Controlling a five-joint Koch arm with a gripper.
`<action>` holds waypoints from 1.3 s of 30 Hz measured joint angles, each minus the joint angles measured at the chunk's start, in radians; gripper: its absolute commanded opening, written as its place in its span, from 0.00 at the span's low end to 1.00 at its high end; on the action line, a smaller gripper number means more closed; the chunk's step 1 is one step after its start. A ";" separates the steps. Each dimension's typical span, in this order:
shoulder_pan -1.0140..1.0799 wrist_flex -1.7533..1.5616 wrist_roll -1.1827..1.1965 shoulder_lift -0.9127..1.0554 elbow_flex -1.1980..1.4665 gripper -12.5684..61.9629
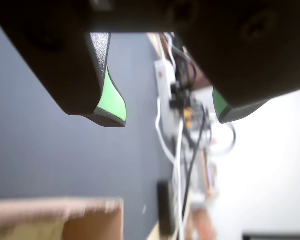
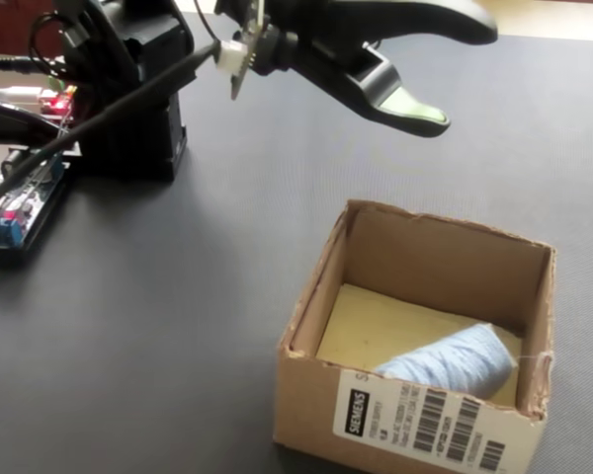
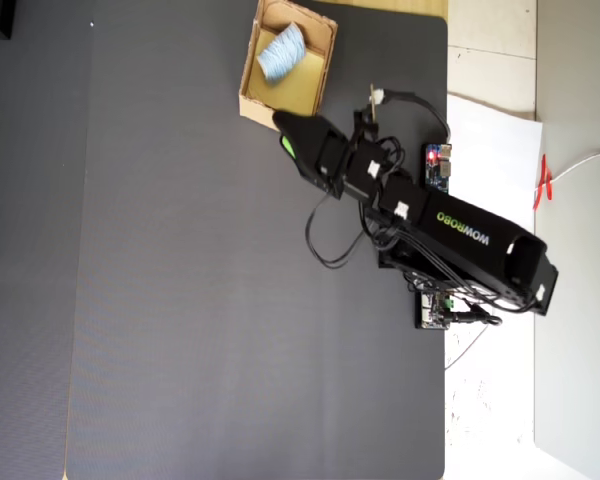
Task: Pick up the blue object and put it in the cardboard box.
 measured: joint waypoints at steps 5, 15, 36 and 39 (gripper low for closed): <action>-0.124 -0.052 0.015 0.066 0.109 0.64; -0.314 -0.066 0.031 0.084 0.374 0.63; -0.325 0.106 0.026 0.084 0.446 0.63; -0.319 0.106 0.026 0.084 0.446 0.63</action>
